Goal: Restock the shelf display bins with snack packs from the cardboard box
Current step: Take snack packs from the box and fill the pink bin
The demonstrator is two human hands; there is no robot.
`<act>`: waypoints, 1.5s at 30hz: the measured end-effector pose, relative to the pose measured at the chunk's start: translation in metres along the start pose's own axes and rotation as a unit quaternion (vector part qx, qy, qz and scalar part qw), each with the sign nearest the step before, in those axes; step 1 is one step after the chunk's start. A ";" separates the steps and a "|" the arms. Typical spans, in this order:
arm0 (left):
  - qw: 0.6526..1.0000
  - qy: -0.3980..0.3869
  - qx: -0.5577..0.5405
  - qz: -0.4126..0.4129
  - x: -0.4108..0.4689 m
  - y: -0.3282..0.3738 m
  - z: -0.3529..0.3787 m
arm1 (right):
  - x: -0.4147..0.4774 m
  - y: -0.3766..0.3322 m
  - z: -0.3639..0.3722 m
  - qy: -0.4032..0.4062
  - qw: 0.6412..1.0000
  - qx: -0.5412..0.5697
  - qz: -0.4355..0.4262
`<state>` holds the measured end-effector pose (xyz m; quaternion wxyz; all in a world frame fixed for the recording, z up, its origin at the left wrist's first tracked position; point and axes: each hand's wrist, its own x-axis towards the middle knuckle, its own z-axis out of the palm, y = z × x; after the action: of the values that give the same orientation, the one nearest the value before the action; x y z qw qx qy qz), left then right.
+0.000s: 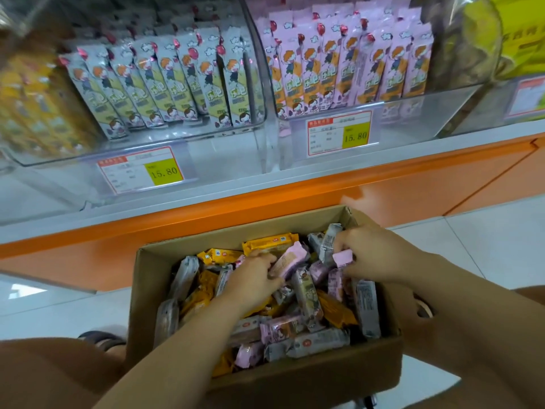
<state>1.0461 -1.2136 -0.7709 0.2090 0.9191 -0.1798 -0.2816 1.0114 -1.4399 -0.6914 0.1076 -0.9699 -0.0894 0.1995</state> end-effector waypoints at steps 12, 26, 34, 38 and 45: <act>0.968 0.169 -0.163 -0.091 -0.047 -0.062 -0.053 | 0.033 -0.072 -0.011 0.123 0.954 0.274 -0.014; 0.963 0.099 -0.183 -0.169 -0.063 -0.090 -0.027 | 0.084 -0.112 0.073 -0.058 0.948 0.310 0.042; 0.946 0.057 -0.275 -0.161 -0.058 -0.092 -0.026 | 0.112 -0.128 0.073 -0.212 0.942 0.258 0.044; 0.931 -0.014 -0.334 -0.149 -0.060 -0.093 -0.033 | 0.115 -0.121 0.069 -0.233 0.931 0.277 0.043; 0.945 -0.034 -0.296 -0.136 -0.059 -0.093 -0.038 | 0.111 -0.136 0.073 -0.251 0.938 0.226 -0.079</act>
<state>1.0429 -1.0976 -0.7614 0.4250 0.8212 0.0314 -0.3794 1.0646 -1.2725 -0.7650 0.3134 -0.8282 -0.1420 0.4424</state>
